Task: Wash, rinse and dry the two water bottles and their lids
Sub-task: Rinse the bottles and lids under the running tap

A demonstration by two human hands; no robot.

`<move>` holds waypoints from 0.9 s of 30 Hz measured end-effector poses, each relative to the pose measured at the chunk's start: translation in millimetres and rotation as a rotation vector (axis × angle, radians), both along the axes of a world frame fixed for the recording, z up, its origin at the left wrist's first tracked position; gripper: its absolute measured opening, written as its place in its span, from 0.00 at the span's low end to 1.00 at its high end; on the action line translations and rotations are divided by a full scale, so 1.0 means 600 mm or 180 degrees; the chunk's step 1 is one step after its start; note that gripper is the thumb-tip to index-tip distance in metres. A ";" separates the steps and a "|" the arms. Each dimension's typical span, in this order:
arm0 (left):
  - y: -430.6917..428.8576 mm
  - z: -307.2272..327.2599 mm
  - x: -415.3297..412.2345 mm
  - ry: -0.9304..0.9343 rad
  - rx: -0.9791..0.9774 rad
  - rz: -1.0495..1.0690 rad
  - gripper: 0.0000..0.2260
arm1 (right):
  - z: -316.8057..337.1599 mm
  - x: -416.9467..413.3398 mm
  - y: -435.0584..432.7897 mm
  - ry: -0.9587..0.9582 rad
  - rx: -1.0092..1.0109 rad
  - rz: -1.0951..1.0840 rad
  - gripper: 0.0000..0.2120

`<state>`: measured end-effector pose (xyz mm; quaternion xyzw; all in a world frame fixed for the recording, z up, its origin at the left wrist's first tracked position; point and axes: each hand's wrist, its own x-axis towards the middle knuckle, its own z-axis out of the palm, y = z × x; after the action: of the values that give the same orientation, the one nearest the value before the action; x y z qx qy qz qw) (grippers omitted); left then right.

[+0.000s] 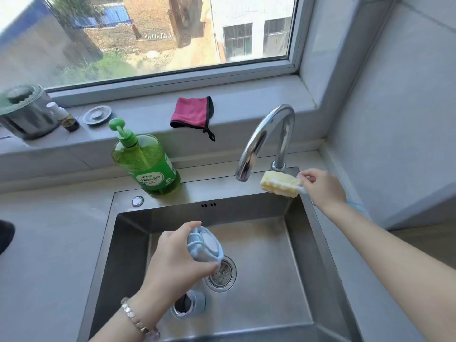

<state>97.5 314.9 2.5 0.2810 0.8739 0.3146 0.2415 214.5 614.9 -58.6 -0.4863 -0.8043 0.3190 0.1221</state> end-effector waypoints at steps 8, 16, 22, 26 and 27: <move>0.024 -0.008 0.008 -0.0169 -0.0088 0.0134 0.33 | -0.010 0.011 0.027 -0.0235 0.0246 0.0107 0.12; 0.033 -0.008 -0.004 -0.0077 -0.0037 0.0108 0.32 | -0.023 0.026 0.028 -0.0212 0.0298 0.0184 0.13; 0.017 -0.002 -0.004 -0.0116 -0.0003 0.0168 0.32 | -0.032 0.036 0.021 -0.0216 0.0317 0.0152 0.12; 0.005 0.003 0.002 -0.0155 0.0008 0.0229 0.32 | -0.030 0.036 0.017 -0.0262 0.0257 0.0146 0.13; 0.002 0.004 0.003 -0.0161 0.0012 0.0244 0.32 | -0.027 0.035 0.016 -0.0283 0.0251 0.0135 0.13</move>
<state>99.4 316.2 4.9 0.2397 0.8770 0.3323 0.2508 235.7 624.3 -74.9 -0.4776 -0.8310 0.2677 0.0986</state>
